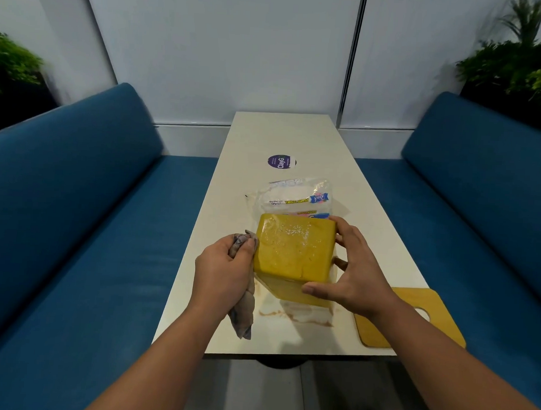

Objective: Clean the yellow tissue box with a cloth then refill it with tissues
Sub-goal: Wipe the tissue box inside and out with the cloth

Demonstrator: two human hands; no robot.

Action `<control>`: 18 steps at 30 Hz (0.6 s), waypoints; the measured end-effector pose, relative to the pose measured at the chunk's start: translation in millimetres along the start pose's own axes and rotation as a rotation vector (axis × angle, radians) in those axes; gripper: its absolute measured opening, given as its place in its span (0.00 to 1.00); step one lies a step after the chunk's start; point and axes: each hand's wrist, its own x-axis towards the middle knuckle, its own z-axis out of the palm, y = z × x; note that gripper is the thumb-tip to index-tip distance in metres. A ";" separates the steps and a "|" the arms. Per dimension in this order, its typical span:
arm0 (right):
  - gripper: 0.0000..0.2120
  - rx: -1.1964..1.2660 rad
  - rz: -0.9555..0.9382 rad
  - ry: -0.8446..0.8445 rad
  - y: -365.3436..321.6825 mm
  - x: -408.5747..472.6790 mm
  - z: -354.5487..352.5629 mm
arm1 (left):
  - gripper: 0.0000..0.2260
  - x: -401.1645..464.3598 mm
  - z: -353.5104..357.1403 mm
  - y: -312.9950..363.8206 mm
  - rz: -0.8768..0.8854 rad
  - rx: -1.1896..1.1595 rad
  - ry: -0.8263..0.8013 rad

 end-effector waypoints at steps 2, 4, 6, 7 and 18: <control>0.51 -0.018 -0.011 -0.001 -1.5 0.3 0.3 | 0.08 1.2 -0.1 0.4 0.011 0.004 0.005; 0.51 -0.040 -0.009 -0.009 -1.4 0.4 -0.7 | 0.08 1.6 -0.3 1.9 0.021 0.021 0.005; 0.52 -0.073 -0.011 -0.003 0.8 0.5 -3.0 | 0.08 1.2 0.1 1.4 0.028 0.036 -0.008; 0.53 -0.083 -0.014 0.003 1.9 0.5 -4.2 | 0.08 0.8 -0.4 0.9 0.026 0.040 -0.019; 0.52 -0.188 -0.081 -0.003 1.3 0.5 -9.5 | 0.06 -2.9 -8.3 7.7 0.329 0.341 -0.121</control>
